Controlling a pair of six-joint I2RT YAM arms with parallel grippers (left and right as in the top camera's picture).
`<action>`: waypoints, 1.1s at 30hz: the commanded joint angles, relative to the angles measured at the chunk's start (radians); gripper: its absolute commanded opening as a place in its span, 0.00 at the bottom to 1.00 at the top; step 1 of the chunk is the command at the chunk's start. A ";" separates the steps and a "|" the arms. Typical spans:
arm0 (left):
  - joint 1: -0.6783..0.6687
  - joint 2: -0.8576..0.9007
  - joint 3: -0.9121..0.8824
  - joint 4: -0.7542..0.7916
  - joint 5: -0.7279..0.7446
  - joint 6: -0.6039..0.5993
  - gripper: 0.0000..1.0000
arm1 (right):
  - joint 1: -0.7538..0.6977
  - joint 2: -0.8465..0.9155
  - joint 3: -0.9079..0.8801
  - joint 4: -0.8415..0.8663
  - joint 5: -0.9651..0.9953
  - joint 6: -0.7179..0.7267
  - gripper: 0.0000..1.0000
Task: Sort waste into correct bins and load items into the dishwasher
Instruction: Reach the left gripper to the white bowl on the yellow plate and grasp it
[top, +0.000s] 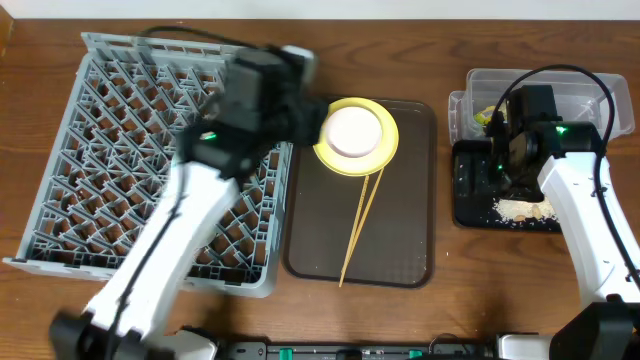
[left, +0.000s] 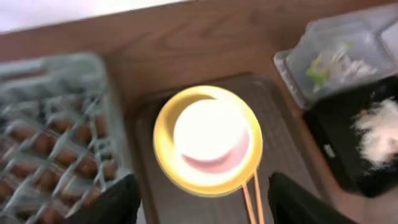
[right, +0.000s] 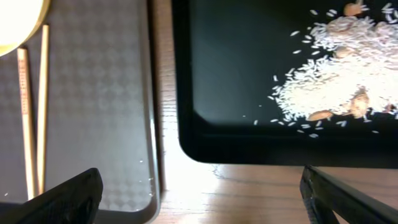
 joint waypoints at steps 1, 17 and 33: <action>-0.072 0.100 0.011 0.060 -0.087 0.052 0.65 | -0.016 -0.019 0.010 -0.002 0.037 0.018 0.99; -0.229 0.472 0.011 0.239 -0.086 0.051 0.64 | -0.016 -0.019 0.010 -0.010 0.038 0.018 0.99; -0.237 0.541 0.011 0.253 -0.243 0.051 0.08 | -0.016 -0.019 0.010 -0.031 0.038 0.018 0.99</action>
